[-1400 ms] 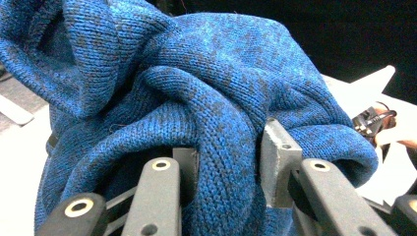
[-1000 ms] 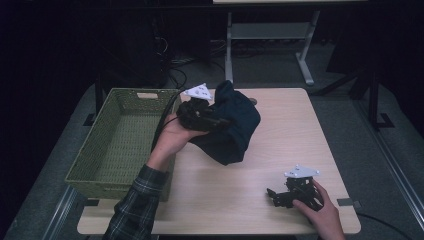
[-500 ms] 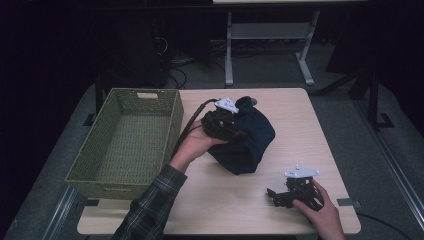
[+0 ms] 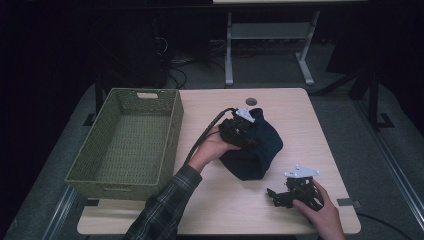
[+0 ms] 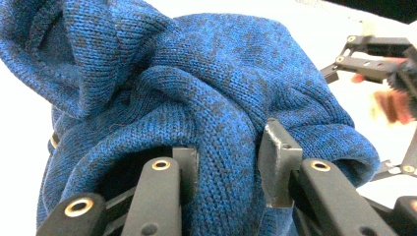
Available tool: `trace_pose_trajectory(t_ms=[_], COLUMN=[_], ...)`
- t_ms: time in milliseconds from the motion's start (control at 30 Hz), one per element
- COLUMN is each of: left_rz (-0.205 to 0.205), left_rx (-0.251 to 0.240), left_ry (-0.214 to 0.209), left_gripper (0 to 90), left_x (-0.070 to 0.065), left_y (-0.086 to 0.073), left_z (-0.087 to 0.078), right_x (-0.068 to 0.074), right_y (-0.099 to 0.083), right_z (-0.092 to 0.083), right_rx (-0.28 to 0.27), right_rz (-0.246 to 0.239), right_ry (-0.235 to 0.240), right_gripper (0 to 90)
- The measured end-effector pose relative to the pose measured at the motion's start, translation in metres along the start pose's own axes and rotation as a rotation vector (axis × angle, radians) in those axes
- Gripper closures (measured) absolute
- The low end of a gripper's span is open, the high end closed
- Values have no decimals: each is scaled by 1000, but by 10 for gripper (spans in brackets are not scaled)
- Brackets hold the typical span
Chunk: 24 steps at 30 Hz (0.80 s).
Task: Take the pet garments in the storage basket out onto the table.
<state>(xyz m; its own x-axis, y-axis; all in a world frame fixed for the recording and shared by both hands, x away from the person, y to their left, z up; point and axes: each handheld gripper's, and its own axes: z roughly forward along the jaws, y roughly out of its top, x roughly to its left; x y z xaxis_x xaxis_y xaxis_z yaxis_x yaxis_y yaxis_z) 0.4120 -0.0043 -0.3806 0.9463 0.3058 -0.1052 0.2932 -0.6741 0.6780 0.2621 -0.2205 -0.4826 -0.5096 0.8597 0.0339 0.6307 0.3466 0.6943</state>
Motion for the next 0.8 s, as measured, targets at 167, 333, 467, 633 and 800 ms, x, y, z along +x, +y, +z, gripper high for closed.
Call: trace_pose_trajectory(t_ms=[167, 333, 467, 633, 800], left_rz=[-3, 10, 10, 12, -3], left_rx=[31, 72, 87, 95, 81], left_ry=[-9, 0, 2, 20, 27], left_gripper=[645, 636, 616, 533, 407], left_x=[3, 2, 4, 4, 7], left_y=[-1, -3, -5, -7, -6], left_z=[19, 38, 47, 53, 49], right_x=[0, 0, 0, 0, 0], right_y=[0, 0, 0, 0, 0], right_z=[0, 0, 0, 0, 0], right_rx=[-1, -2, -2, -2, -2], right_rz=[-2, -2, -5, -5, -6], right_ry=[-1, 0, -2, -2, -2], right_gripper=[0, 0, 0, 0, 0])
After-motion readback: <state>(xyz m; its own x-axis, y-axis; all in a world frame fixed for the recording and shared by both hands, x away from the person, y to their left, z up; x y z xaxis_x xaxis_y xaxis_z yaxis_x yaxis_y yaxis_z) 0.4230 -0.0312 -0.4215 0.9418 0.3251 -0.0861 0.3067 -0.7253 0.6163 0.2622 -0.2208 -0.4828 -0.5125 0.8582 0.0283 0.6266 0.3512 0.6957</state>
